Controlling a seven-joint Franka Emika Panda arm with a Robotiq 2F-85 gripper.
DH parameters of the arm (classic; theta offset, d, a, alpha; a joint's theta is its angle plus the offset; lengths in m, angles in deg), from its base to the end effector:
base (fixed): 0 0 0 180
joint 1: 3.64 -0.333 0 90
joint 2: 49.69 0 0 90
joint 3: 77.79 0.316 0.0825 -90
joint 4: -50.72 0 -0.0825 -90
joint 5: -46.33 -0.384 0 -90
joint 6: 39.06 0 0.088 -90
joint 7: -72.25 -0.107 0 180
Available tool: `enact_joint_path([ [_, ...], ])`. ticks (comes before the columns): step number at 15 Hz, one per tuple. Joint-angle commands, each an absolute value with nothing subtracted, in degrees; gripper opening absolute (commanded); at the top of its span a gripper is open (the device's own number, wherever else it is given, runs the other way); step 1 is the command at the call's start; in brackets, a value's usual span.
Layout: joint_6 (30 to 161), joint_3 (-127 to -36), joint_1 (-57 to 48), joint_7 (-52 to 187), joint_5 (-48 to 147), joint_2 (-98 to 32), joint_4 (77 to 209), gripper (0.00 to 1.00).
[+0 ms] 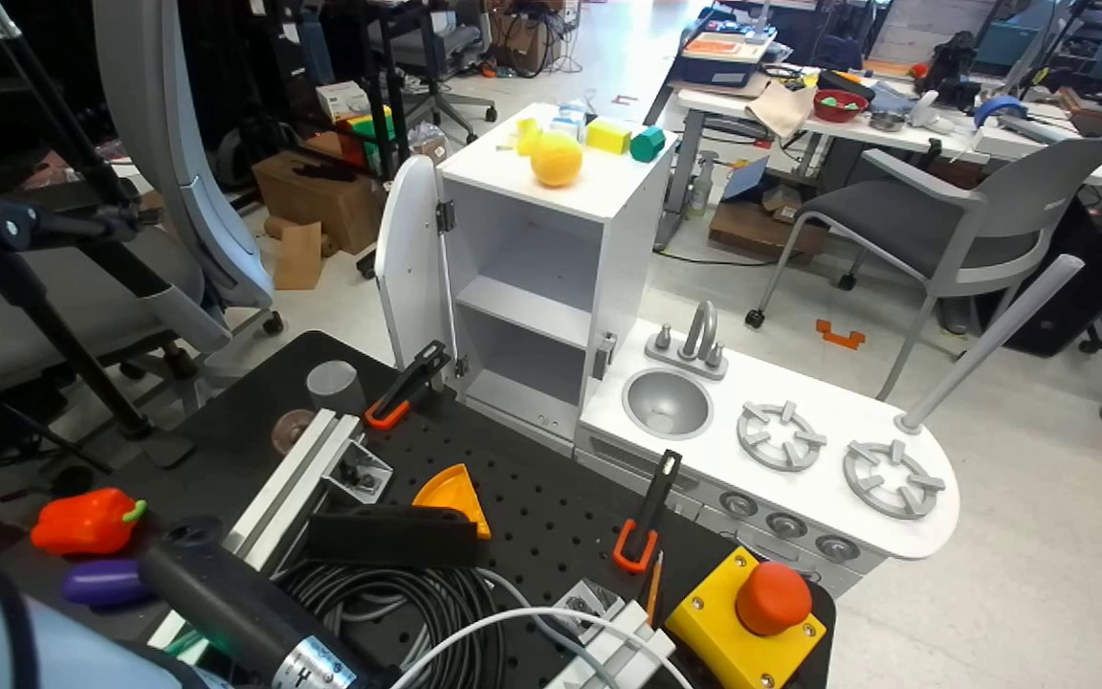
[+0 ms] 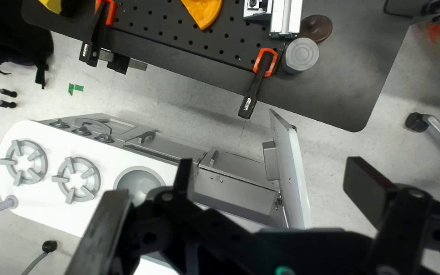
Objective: Close the drawer
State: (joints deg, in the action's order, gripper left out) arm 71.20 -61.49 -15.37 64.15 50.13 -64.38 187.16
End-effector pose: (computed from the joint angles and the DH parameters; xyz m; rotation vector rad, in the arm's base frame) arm 0.3859 0.2014 0.4013 2.8954 0.5285 -0.2386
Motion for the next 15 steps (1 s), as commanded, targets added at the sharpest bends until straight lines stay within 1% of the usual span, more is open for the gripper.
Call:
enact_joint_path([
  [1,72.59,-60.78,-15.2,58.53,53.13,-53.91,181.96,1.0],
  [7,68.69,-61.9,-17.43,54.67,56.54,-38.95,172.49,1.0],
  [11,62.75,-62.59,-19.9,55.28,55.43,-30.02,163.93,1.0],
  [15,57.11,-64.4,-22.45,53.85,56.59,-23.97,157.28,1.0],
])
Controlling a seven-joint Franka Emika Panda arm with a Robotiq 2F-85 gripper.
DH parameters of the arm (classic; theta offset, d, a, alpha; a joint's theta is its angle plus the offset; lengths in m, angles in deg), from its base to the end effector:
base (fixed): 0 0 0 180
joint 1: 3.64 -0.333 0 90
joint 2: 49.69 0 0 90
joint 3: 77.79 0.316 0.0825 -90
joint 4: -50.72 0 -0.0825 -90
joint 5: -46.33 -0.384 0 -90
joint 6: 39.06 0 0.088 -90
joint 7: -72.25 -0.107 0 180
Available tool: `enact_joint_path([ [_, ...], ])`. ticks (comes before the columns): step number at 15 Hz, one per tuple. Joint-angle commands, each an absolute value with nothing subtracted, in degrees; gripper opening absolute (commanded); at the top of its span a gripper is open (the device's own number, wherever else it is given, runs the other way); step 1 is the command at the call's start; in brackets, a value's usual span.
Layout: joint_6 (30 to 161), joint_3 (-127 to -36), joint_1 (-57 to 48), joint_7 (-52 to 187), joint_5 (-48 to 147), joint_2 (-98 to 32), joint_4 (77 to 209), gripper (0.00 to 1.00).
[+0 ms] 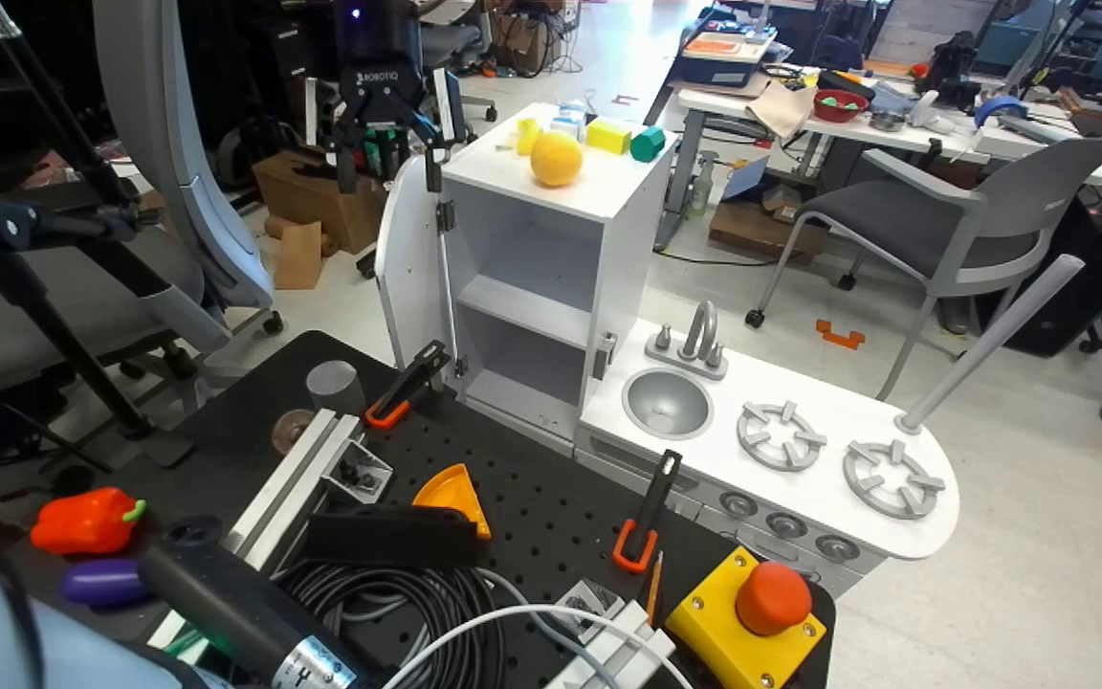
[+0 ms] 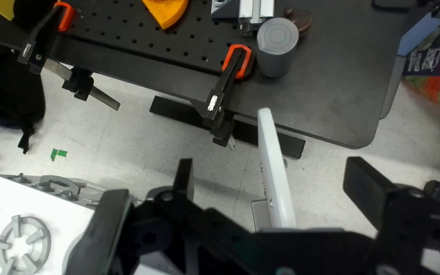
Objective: Close the drawer
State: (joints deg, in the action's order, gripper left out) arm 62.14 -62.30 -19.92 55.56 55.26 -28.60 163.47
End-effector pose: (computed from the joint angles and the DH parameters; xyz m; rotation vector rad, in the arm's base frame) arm 0.4698 0.2720 0.2605 2.7519 0.4825 -0.6969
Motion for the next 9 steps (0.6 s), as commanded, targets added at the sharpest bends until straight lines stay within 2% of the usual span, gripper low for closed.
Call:
enact_joint_path([
  [1,55.76,-65.04,-22.96,53.32,56.94,-23.14,156.18,1.0],
  [9,46.92,-70.27,-24.19,40.88,68.46,-32.55,157.0,1.0],
])
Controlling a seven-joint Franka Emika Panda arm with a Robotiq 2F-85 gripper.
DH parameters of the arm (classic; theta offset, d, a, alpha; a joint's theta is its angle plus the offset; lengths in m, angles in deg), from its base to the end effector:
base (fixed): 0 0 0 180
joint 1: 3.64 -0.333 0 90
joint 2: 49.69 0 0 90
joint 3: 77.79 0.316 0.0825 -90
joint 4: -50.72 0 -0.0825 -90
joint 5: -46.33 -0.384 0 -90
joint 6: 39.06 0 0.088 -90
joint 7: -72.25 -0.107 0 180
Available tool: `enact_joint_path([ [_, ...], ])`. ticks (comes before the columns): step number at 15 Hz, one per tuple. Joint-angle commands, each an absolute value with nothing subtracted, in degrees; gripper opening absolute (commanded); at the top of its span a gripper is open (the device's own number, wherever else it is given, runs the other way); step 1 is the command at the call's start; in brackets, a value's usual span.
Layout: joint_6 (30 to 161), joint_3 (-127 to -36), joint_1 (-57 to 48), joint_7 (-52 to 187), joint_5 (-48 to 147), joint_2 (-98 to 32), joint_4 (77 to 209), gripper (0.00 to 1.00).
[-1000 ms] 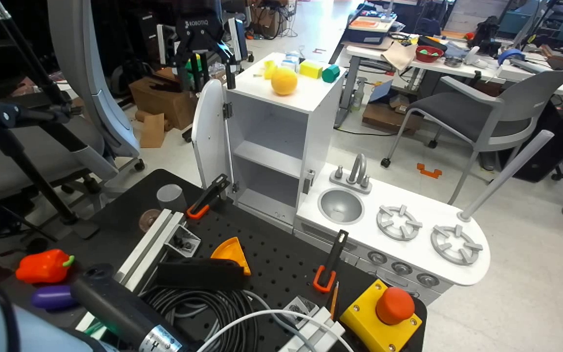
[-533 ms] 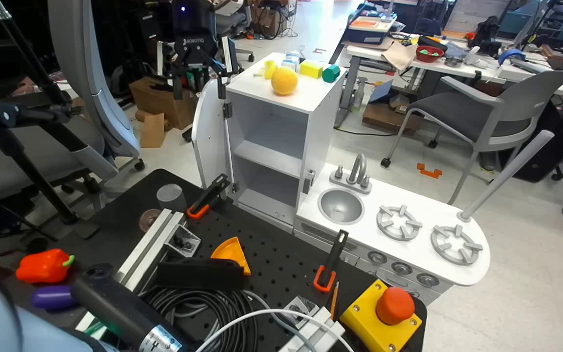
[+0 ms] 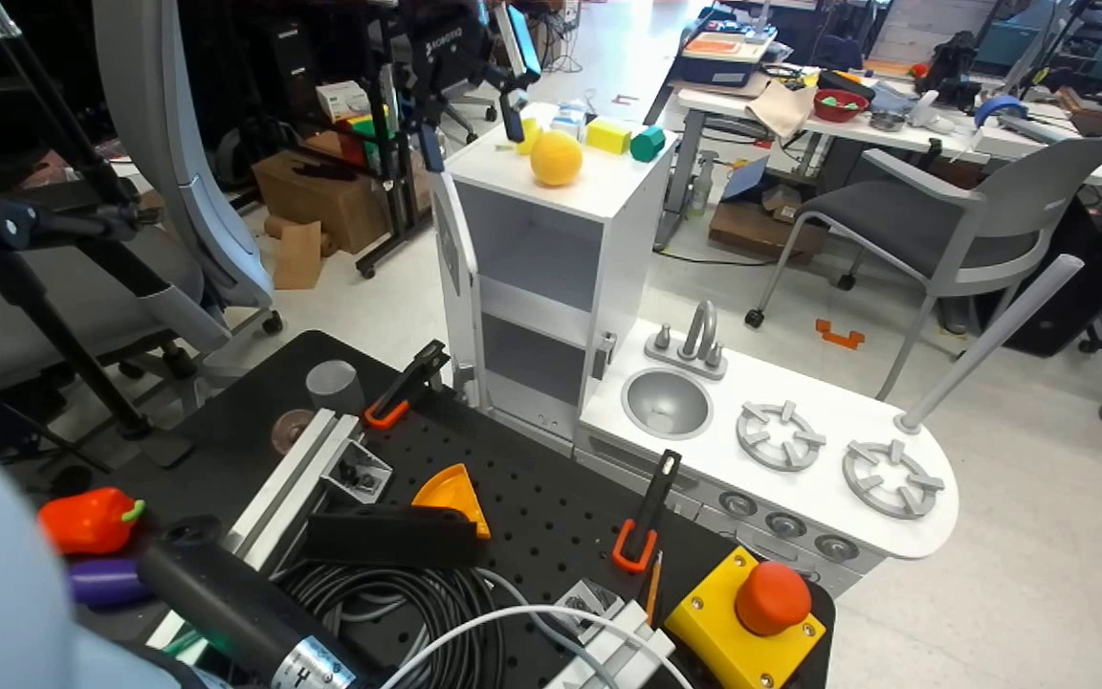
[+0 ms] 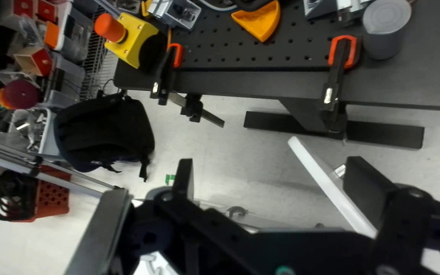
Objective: Close the drawer
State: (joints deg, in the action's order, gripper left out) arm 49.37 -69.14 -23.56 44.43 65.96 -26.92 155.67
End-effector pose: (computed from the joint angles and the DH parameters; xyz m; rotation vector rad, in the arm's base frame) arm 0.5083 0.2304 0.2895 2.5110 0.1691 -0.6099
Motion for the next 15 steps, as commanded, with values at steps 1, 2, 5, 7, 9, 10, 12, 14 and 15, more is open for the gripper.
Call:
enact_joint_path([
  [1,47.07,-70.02,-24.13,40.29,69.09,-34.66,157.93,1.0],
  [2,47.28,-69.64,-24.26,39.53,70.07,-36.54,158.86,1.0],
  [5,48.73,-67.62,-24.59,38.0,73.31,-42.33,162.39,1.0],
  [7,49.6,-65.94,-24.49,36.75,74.91,-45.68,164.73,1.0],
  [9,50.98,-64.31,-24.2,34.48,76.13,-49.1,167.14,1.0],
  [10,52.04,-63.61,-23.89,33.74,76.09,-50.75,168.17,1.0],
  [12,54.68,-62.6,-23.35,33.08,75.86,-53.78,170.17,1.0],
  [14,52.4,-62.07,-22.84,34.04,74.53,-50.94,167.26,1.0],
  [15,52.87,-61.85,-22.75,33.95,74.51,-52.03,168.04,1.0],
])
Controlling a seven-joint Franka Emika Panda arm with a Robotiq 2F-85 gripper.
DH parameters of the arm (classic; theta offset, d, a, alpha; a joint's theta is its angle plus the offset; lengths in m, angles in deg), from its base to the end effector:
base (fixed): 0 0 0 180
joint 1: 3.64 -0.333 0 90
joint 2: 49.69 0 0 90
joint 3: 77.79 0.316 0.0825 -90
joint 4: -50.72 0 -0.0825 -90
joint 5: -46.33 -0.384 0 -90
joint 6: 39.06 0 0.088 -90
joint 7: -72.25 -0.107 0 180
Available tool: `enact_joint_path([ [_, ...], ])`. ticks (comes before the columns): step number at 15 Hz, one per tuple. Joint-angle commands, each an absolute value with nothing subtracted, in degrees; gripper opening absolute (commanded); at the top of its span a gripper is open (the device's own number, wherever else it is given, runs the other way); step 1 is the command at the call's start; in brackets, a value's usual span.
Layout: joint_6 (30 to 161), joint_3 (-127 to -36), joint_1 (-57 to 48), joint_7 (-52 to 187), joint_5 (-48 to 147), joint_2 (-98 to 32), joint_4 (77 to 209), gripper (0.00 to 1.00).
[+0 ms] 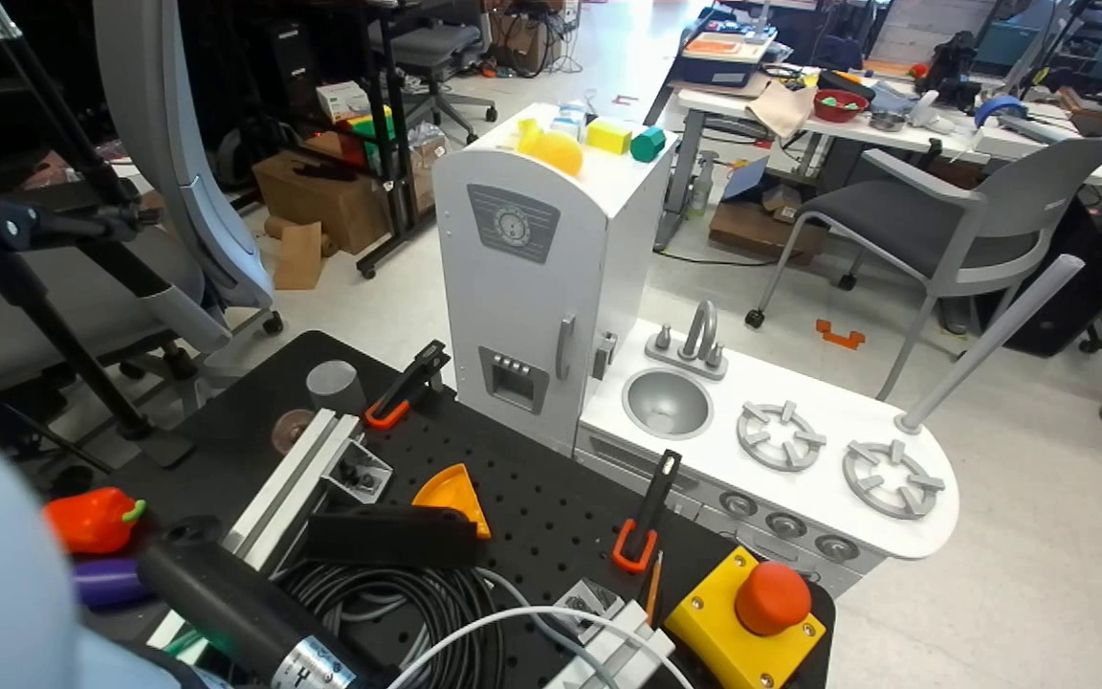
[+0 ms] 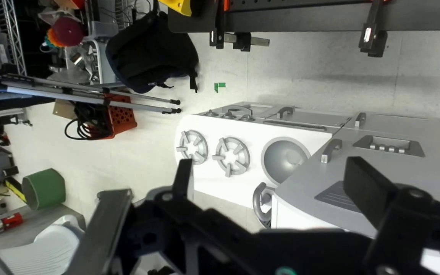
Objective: Close the drawer
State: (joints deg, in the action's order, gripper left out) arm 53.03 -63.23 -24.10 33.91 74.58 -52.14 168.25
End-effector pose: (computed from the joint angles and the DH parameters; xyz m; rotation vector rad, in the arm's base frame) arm 0.4340 0.2455 0.4423 2.5092 0.0761 -0.0292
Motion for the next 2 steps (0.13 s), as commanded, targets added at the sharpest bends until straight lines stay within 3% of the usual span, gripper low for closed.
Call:
enact_joint_path([
  [1,53.04,-61.78,-22.68,33.92,74.5,-52.63,168.52,1.0],
  [2,53.12,-61.75,-22.64,33.91,74.5,-52.91,168.82,1.0],
])
